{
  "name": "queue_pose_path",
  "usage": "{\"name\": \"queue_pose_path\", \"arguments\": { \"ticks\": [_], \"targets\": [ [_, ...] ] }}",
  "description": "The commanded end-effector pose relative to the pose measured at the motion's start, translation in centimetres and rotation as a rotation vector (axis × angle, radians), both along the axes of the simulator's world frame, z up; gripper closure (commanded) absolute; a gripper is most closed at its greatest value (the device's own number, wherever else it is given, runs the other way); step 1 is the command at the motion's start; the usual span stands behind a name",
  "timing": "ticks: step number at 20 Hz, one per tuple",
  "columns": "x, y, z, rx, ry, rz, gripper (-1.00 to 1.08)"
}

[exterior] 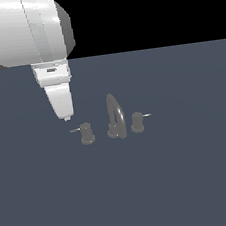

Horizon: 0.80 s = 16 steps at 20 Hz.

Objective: Turn on the faucet by rotating a designated handle.

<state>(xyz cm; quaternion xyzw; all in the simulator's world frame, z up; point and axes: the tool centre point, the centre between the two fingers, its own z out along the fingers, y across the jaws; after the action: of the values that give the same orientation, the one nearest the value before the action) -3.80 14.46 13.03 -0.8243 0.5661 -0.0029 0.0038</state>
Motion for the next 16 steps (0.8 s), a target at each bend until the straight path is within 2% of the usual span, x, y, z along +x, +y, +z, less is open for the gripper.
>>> {"name": "queue_pose_path", "arguments": {
  "ticks": [1,9,16],
  "targets": [
    [1.1,0.0,-1.4,-0.002,0.001,-0.043,1.08],
    [3.9,-0.4,-4.9,-0.005,0.006,-0.156,1.08],
    [5.2,-0.6,-6.5,-0.004,0.009,-0.209,1.08]
  ]
}}
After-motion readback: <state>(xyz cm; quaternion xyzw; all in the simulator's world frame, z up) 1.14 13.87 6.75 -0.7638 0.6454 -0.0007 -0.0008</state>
